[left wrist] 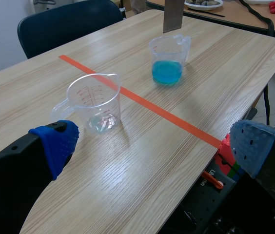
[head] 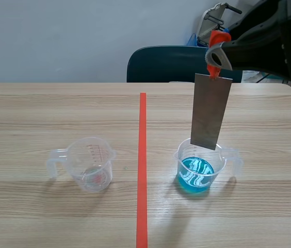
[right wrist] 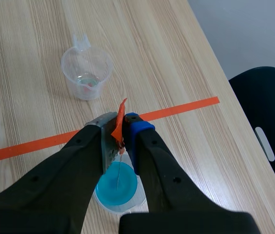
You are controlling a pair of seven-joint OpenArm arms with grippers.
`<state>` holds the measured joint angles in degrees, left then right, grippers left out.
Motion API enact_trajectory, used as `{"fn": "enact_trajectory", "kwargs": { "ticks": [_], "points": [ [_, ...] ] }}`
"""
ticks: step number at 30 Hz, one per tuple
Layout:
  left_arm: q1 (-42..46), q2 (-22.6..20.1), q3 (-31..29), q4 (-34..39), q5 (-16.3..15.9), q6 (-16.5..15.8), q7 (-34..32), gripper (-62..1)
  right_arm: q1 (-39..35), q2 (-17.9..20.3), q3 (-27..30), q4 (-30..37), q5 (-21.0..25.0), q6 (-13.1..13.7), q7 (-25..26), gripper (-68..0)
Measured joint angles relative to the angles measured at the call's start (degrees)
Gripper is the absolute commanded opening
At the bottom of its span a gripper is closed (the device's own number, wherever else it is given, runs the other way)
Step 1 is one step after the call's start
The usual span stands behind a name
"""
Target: Do the redox reaction experiment
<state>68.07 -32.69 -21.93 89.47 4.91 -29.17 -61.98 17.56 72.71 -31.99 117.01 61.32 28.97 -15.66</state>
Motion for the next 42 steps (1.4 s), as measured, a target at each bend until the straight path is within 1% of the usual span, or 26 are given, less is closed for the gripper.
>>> {"fn": "enact_trajectory", "kwargs": {
  "ticks": [42],
  "points": [
    [0.0, 0.0, 0.0, 0.0, 0.0, 0.0, 0.0, 1.4, 0.0, 0.0, 0.0, 0.0, 0.0, 0.0, 0.0, -66.9]
  ]
}}
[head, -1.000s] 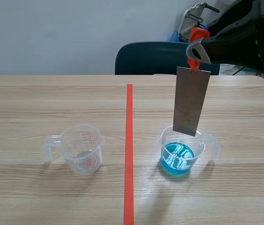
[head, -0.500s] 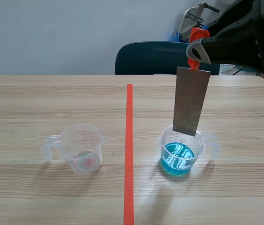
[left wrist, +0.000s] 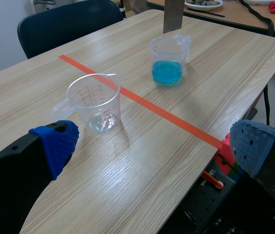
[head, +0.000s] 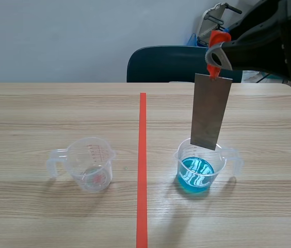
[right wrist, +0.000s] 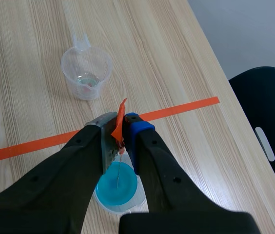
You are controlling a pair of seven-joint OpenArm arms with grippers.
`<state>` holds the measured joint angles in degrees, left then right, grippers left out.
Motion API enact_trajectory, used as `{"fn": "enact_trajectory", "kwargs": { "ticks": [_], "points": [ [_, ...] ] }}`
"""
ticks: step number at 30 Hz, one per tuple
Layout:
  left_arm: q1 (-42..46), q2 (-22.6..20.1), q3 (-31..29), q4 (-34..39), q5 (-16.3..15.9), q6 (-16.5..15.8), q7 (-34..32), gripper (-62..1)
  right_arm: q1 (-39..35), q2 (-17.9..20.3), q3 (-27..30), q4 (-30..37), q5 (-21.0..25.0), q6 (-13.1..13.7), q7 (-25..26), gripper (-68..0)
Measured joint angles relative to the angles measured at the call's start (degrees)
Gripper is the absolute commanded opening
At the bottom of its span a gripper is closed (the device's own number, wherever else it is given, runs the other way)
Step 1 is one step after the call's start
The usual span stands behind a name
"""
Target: Do the redox reaction experiment
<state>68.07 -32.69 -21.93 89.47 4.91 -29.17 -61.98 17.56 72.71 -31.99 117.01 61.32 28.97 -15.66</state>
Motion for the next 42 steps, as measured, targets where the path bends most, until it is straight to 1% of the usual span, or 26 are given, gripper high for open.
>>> {"fn": "enact_trajectory", "kwargs": {
  "ticks": [9, 10, 12, 15, 16, 17, 18, 19, 22, 24, 26, 27, 28, 29, 30, 33, 37, 40, 42],
  "points": [
    [-0.04, 0.0, 0.0, 0.0, -0.44, 0.0, -0.02, 1.4, 0.0, 0.0, 0.0, 0.0, 0.0, 0.0, 0.0, -66.9],
    [-0.24, 0.0, 0.0, 0.0, -0.46, 0.0, 0.0, -0.9, 0.0, 0.0, 0.0, 0.0, 0.0, 0.0, 0.0, -66.9],
    [-1.2, 0.0, 0.0, 0.0, -0.42, -0.02, 0.02, -15.0, 0.0, 0.0, 0.0, 0.0, 0.0, 0.0, 0.0, -66.9],
    [-3.45, 0.0, 0.0, 0.0, -0.44, -0.02, 0.35, -38.8, 0.0, 0.0, 0.0, 0.0, 0.0, 0.0, 0.0, -66.9],
    [-4.22, 0.0, 0.0, 0.0, -0.37, -0.02, 1.01, -45.8, 0.0, 0.0, 0.0, 0.0, 0.0, 0.0, 0.0, -66.9],
    [-4.92, 0.0, 0.0, 0.0, -0.37, -0.02, 1.49, -51.8, 0.0, 0.0, 0.0, 0.0, 0.0, 0.0, 0.0, -66.9],
    [-5.57, 0.0, 0.0, 0.0, -0.39, -0.02, 1.51, -56.3, 0.0, 0.0, 0.0, 0.0, 0.0, 0.0, 0.0, -66.9],
    [-6.32, 0.0, 0.0, 0.0, -0.37, 0.0, 1.46, -57.7, 0.0, 0.0, 0.0, 0.0, 0.0, 0.0, 0.0, -66.9],
    [-9.27, 0.0, 0.0, 0.0, -0.24, -0.02, 1.46, -57.7, 0.0, 0.0, 0.0, 0.0, 0.0, 0.0, 0.0, -66.9],
    [-12.02, 0.0, 0.0, 0.0, 0.42, -0.33, 1.49, -57.7, 0.0, 0.0, 0.0, 0.0, 0.0, 0.0, 0.0, -66.9],
    [-15.37, 0.0, 0.02, 0.02, 1.79, -3.21, 2.49, -57.7, 0.0, 0.0, 0.0, 0.0, 0.0, 0.0, 0.0, -66.9],
    [-17.27, 0.0, 0.11, 0.07, 2.86, -4.83, 4.28, -57.7, 0.0, 0.0, 0.0, 0.0, 0.0, 0.0, 0.0, -66.9],
    [-19.34, 0.0, 0.44, 0.09, 3.54, -5.9, 6.73, -57.7, 0.0, 0.0, 0.0, 0.0, 0.0, 0.0, 0.0, -66.9],
    [-21.55, 0.0, 1.18, 0.09, 3.48, -6.75, 9.16, -57.7, 0.0, 0.0, 0.0, 0.0, 0.0, 0.0, 0.0, -66.9],
    [-23.89, 0.0, 2.16, 0.09, 3.45, -6.97, 11.37, -57.7, 0.0, 0.0, 0.0, 0.0, 0.0, 0.0, 0.0, -66.9],
    [-31.19, -0.7, 6.99, 0.09, 3.21, -8.04, 17.33, -57.7, 0.0, 0.0, 0.0, 0.0, 0.0, 0.0, 0.02, -66.9],
    [-39.8, -2.89, 15.43, 0.09, 2.95, -8.15, 22.64, -57.7, 0.0, 0.0, 0.0, 0.0, 0.0, 0.0, 0.02, -66.9],
    [-45.51, -2.91, 20.52, 0.09, 2.51, -8.15, 25.73, -57.7, 0.0, 0.0, 0.0, 0.0, 0.0, 0.0, 0.02, -66.9],
    [-48.78, -2.86, 23.87, 0.09, 1.38, -8.11, 28.3, -57.7, 0.0, 0.0, 0.0, 0.0, 0.0, 0.0, 0.02, -66.9]
  ]
}}
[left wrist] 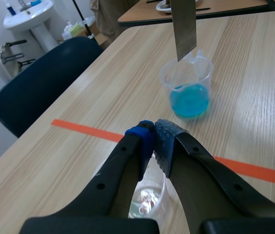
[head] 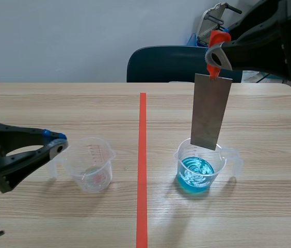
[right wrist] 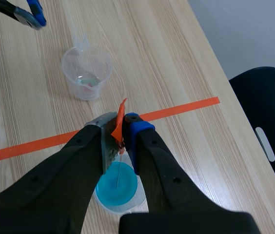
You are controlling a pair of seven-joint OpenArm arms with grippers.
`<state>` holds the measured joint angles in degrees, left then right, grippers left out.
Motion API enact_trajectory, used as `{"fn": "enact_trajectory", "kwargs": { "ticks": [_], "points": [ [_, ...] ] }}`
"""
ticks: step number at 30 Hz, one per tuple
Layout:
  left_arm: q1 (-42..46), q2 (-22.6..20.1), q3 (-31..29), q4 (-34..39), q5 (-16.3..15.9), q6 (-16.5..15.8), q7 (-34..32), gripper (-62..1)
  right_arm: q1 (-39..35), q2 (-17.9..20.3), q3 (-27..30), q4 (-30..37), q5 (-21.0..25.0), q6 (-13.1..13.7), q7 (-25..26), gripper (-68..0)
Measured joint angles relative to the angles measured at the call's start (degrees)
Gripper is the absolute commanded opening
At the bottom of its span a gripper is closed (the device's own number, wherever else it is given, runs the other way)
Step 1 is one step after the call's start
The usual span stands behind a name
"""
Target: Do the redox reaction experiment
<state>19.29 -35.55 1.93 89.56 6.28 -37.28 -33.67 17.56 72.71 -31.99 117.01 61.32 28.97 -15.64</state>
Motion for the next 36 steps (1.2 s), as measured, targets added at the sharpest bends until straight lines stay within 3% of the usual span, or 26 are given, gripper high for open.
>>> {"fn": "enact_trajectory", "kwargs": {
  "ticks": [5, 10, 19, 24, 30, 36],
  "points": [
    [-6.67, 1.64, 6.99, -0.96, -2.29, 1.18, 4.92, -57.7, 0.0, 0.0, 0.0, 0.0, 0.0, 0.0, 0.0, -66.9],
    [-11.63, 5.92, 10.73, -5.46, -2.23, 2.4, 8.61, -57.7, 0.0, 0.0, 0.0, 0.0, 0.0, 0.0, 0.0, -66.9],
    [-17.0, 11.43, 16.17, -15.93, -2.23, 3.3, 8.63, -57.7, 0.0, 0.0, 0.0, 0.0, 0.0, 0.0, 0.0, -66.9],
    [-19.19, 13.51, 17.59, -19.15, -2.49, 4.15, 8.83, -57.7, 0.0, 0.0, 0.0, 0.0, 0.0, 0.0, 0.0, -66.9],
    [-20.52, 15.15, 17.94, -19.28, -8.35, 4.2, 10.93, -57.7, 0.0, 0.0, 0.0, 0.0, 0.0, -0.02, 0.0, -66.9],
    [-21.09, 17.38, 17.99, -19.28, -8.39, 4.2, 12.61, -57.7, 0.0, 0.0, 0.0, 0.0, 0.0, 0.0, 0.0, -66.9]
  ]
}}
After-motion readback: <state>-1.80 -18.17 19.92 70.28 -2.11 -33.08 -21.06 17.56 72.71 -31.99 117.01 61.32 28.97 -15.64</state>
